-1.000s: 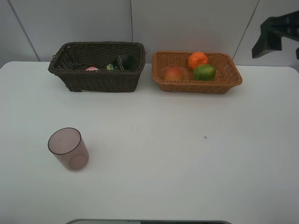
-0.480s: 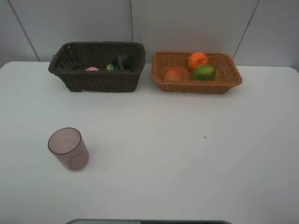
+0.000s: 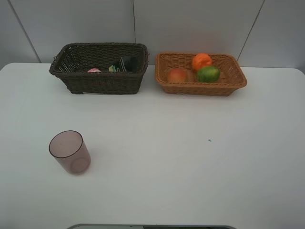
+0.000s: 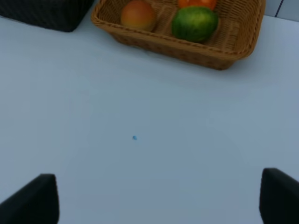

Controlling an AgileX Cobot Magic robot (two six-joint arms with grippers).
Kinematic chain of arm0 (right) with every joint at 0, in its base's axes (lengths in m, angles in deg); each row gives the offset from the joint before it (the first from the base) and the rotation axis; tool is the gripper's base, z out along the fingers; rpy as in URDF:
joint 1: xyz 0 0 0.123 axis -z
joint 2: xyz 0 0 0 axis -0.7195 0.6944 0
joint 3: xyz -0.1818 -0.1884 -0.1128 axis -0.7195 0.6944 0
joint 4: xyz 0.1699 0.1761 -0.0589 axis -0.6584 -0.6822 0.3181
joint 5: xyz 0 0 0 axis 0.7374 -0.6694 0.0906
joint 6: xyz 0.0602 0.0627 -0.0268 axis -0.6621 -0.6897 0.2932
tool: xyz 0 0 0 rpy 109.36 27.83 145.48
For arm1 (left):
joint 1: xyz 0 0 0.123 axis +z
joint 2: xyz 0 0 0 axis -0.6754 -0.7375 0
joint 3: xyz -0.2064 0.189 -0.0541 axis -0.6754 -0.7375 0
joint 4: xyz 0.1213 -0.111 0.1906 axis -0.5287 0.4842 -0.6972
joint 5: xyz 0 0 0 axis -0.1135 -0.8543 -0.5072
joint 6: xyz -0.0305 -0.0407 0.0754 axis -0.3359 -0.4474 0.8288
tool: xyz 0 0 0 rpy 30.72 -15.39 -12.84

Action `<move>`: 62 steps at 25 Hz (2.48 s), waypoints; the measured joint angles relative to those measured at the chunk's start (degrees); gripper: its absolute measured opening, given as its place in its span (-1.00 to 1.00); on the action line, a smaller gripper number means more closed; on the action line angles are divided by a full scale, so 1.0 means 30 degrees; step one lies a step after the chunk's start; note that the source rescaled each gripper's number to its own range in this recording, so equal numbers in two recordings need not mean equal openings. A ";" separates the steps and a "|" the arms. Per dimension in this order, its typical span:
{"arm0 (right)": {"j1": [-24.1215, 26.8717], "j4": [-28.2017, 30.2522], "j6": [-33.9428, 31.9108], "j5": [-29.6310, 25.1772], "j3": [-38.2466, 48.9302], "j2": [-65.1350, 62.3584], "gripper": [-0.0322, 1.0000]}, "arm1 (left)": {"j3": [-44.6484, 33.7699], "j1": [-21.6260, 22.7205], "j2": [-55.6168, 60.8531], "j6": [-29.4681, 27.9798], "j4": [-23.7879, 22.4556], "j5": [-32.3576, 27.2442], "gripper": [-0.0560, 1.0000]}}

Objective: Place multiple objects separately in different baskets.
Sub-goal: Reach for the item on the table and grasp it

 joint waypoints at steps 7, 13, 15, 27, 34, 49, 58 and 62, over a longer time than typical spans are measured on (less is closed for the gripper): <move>0.0000 -0.0991 0.0297 0.0484 0.1967 -0.0104 0.69 | 0.0000 0.0000 0.0000 0.0000 0.0000 0.0000 0.96; 0.0000 -0.1266 0.0311 0.0981 0.2356 -0.0104 0.69 | 0.0000 0.0000 0.0000 0.0000 0.0000 0.0000 0.96; 0.0000 -0.1266 0.0311 0.0999 0.2356 -0.0104 0.69 | 0.0000 0.0000 0.0000 0.0000 0.0000 0.0000 0.96; 0.1633 -0.0175 0.0369 0.1112 0.2452 -0.4137 0.69 | 0.0000 0.0000 0.0000 0.0000 0.0000 0.0000 0.96; 0.4320 -0.0062 0.0369 0.1092 0.2510 -0.5170 0.69 | 0.0000 0.0000 0.0000 0.0000 0.0000 0.0000 0.96; 0.6721 -0.0062 0.0369 0.1092 0.2510 -0.5170 0.69 | 0.0000 -0.0022 -0.1209 0.0065 0.1693 0.0202 0.96; 0.6721 -0.0062 0.0369 0.1092 0.2510 -0.5170 0.69 | 0.2945 -0.0022 -1.2231 0.3827 0.3923 0.1053 0.96; 0.6721 -0.0062 0.0369 0.1092 0.2510 -0.5170 0.69 | 0.5152 -0.0022 -1.6883 0.4045 0.4415 0.0952 0.96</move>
